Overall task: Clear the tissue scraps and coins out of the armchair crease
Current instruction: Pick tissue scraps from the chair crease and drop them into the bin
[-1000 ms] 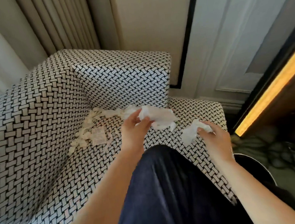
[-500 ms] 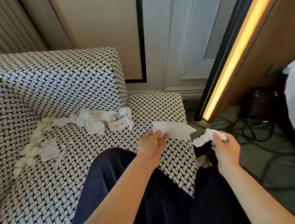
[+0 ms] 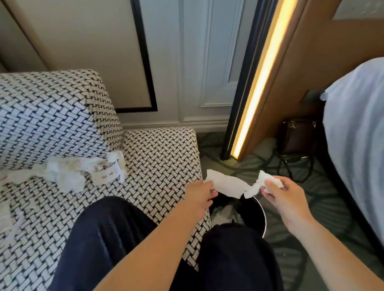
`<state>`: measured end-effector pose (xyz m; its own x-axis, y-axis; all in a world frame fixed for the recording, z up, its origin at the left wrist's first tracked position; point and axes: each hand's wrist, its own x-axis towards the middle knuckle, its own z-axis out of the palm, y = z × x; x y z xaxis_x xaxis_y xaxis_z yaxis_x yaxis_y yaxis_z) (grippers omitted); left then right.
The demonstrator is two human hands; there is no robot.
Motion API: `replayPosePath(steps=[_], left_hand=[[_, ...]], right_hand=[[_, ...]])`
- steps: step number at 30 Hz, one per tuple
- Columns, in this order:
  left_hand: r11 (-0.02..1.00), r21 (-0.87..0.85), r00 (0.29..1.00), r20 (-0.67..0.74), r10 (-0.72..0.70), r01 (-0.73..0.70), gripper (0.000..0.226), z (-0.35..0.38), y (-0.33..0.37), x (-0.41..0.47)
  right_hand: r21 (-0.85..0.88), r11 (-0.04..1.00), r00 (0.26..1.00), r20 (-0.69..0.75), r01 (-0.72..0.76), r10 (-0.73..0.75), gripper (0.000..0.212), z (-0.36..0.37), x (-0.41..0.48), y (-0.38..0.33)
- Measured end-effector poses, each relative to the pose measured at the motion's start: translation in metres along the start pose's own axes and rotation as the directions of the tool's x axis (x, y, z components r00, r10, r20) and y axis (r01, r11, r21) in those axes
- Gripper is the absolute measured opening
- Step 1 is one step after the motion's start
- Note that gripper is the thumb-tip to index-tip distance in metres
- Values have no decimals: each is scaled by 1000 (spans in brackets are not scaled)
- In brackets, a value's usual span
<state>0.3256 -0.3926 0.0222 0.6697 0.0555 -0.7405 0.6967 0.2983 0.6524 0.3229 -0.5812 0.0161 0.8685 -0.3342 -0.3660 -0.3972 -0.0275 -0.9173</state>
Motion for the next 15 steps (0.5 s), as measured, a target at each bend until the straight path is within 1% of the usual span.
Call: replayPosePath(steps=[3,7,9,11,13,15], left_hand=[[992,127,998,65,-27,19,46,1,-8,-2],[978,206,997,79,-9,-8,54,-10,-17,-8],[970,242,996,90,13,-35,53,-17,-17,-11],[958,278,994,95,46,-71,49,-26,-13,-14],[953,284,993,87,79,-101,46,-33,-7,-16],[956,269,991,89,98,-118,44,-38,0,-20]], right_hand=[[-30,1000,1000,1,-4,4,11,0,2,6],[-26,998,998,15,-57,57,10,10,1,21],[-15,997,997,17,-75,75,9,15,1,26],[-45,996,996,23,-80,81,13,20,1,33],[-207,976,996,55,-62,75,23,22,2,38],[-386,921,991,97,-46,90,36,22,0,37]])
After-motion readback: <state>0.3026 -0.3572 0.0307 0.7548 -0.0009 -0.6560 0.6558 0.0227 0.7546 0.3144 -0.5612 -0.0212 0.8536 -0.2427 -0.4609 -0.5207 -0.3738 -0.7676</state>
